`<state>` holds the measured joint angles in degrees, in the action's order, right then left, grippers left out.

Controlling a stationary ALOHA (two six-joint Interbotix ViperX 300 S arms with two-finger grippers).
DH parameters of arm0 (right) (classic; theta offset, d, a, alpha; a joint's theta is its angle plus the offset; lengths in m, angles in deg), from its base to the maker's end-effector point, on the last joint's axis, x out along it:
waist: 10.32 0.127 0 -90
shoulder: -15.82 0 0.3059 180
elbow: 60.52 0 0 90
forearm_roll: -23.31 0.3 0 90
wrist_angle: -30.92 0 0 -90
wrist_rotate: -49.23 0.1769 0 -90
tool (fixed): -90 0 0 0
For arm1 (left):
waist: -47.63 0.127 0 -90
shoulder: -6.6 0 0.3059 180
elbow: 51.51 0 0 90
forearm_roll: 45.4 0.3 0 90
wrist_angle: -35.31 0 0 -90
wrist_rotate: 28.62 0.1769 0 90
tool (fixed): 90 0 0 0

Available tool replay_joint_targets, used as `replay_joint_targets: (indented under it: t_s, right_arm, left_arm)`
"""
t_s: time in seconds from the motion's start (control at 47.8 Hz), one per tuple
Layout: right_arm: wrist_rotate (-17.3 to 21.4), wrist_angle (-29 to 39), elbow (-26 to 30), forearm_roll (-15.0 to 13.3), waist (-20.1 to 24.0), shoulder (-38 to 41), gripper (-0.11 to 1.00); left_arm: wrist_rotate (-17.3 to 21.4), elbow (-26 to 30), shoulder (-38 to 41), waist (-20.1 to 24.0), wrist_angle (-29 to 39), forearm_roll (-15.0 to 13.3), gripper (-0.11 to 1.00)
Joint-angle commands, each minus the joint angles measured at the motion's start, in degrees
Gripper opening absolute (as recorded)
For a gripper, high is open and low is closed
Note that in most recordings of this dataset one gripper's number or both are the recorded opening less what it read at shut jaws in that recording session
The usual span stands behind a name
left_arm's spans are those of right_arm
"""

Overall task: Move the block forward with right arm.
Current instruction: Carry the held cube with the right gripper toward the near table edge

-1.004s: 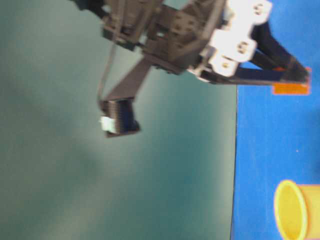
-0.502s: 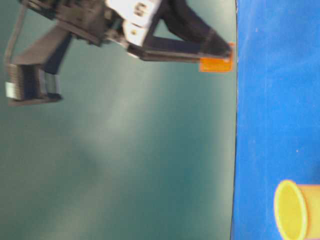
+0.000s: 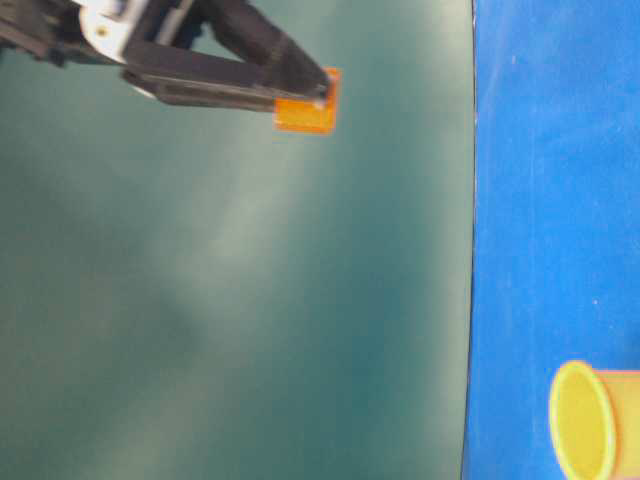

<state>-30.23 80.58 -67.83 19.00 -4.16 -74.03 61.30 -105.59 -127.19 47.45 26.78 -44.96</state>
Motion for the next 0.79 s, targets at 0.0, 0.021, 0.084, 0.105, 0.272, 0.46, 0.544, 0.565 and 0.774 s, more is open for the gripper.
replay_joint_targets:
  t_s: [0.0, 0.021, 0.084, 0.105, 0.272, 0.46, 0.544, 0.565, 0.774]
  right_arm:
    - [0.1, 0.4, 1.8, 0.1, 2.1, -1.3, 0.40]
    - [0.2, 0.5, 1.8, 0.1, 2.5, -1.3, 0.40]
    - [0.3, 0.6, 2.0, 0.1, 4.0, -1.3, 0.40]
    - [0.3, 0.7, 2.1, 0.1, 4.4, -1.3, 0.40]
    - [0.4, 0.8, 3.2, 0.4, 7.6, -1.3, 0.40]
    - [1.2, 0.8, 4.2, 1.8, 10.3, -1.1, 0.40]
    - [3.2, 0.8, 4.7, 2.4, 11.3, -0.7, 0.40]
    - [3.7, 0.8, 4.8, 2.5, 11.5, -0.6, 0.40]
    - [9.1, 0.2, 5.4, 2.5, 14.3, -0.1, 0.40]
  left_arm:
    - [-0.1, 1.8, 0.4, 0.1, -0.4, 0.1, 0.01]
    - [-0.1, 1.8, 0.4, 0.1, -0.4, 0.1, 0.01]
    - [-0.2, 1.8, 0.4, 0.1, -0.3, 0.1, 0.01]
    - [-0.2, 1.9, 0.4, 0.1, -0.4, 0.1, 0.01]
    - [-0.1, 2.0, 0.4, 0.1, -0.4, 0.1, 0.01]
    - [-0.2, 2.1, 0.4, 0.1, -0.4, 0.1, 0.01]
    - [-0.2, 2.1, 0.4, 0.1, -0.4, 0.1, 0.00]
    - [-0.1, 2.1, 0.4, 0.1, -0.4, 0.1, 0.01]
    - [-0.2, 2.3, 0.4, 0.1, -0.4, 0.1, 0.01]
